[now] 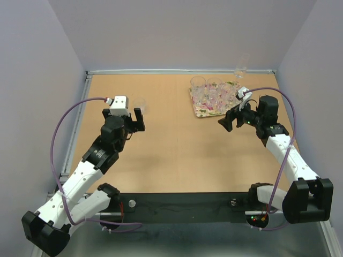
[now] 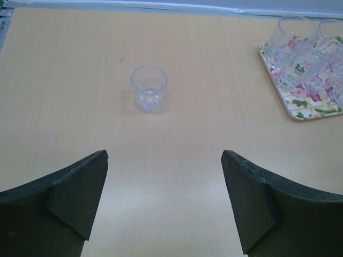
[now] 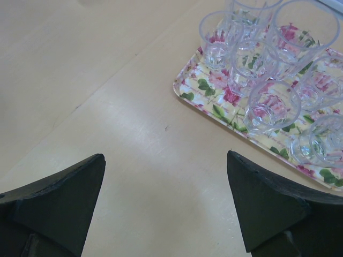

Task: Place the glasses into the tray
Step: Grab a glass with a robot arm

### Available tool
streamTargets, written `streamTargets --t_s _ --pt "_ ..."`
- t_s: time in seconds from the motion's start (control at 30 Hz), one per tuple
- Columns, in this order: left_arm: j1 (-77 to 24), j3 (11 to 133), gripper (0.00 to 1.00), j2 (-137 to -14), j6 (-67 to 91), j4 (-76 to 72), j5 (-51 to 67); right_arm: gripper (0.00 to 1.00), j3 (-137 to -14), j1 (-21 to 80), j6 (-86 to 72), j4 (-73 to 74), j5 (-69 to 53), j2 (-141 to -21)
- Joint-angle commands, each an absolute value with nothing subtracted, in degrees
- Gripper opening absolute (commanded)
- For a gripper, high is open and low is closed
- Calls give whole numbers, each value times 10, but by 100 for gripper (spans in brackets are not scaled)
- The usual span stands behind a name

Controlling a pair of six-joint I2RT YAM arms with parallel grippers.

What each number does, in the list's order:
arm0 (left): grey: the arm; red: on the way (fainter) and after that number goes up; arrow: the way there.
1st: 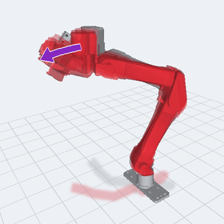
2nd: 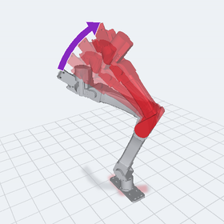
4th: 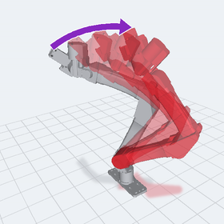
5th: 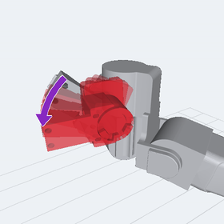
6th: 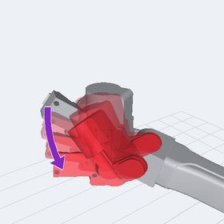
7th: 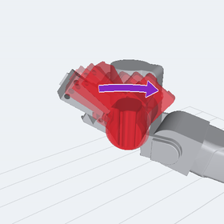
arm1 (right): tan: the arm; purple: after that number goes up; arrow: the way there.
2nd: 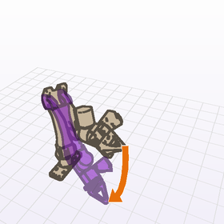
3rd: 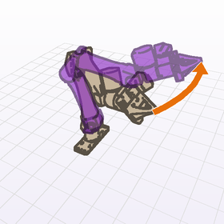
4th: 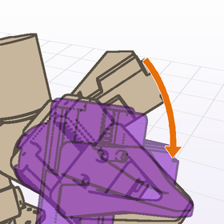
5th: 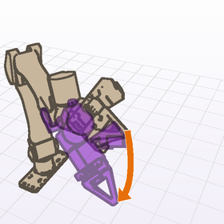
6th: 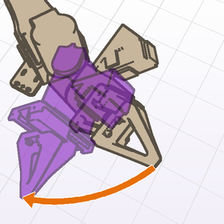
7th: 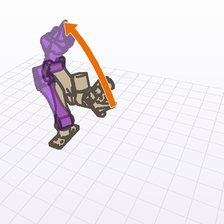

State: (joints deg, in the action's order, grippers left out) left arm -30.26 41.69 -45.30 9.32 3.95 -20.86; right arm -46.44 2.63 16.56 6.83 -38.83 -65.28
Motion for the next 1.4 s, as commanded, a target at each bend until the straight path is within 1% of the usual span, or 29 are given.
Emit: streamTargets --t_s 0.0,0.37,0.5,0.8,1.0,1.17,1.37 --pt "-301 435 99 -457 106 6 -201 100 -462 22 165 42 -396 -642" --pt "-300 435 99 -471 137 3 -187 100 -462 20 165 43 -396 -641" --pt "-299 436 99 -482 156 -20 -183 100 -461 21 165 42 -397 -640" --pt "-282 452 99 -534 200 -42 -162 100 -462 20 164 43 -402 -636" --pt "-244 461 99 -566 226 -52 -131 100 -461 20 163 43 -405 -634" --pt "-201 469 99 -591 249 -69 -78 100 -461 20 163 43 -406 -634" --pt "-173 517 98 -655 281 -72 -61 100 -461 18 161 42 -408 -631"
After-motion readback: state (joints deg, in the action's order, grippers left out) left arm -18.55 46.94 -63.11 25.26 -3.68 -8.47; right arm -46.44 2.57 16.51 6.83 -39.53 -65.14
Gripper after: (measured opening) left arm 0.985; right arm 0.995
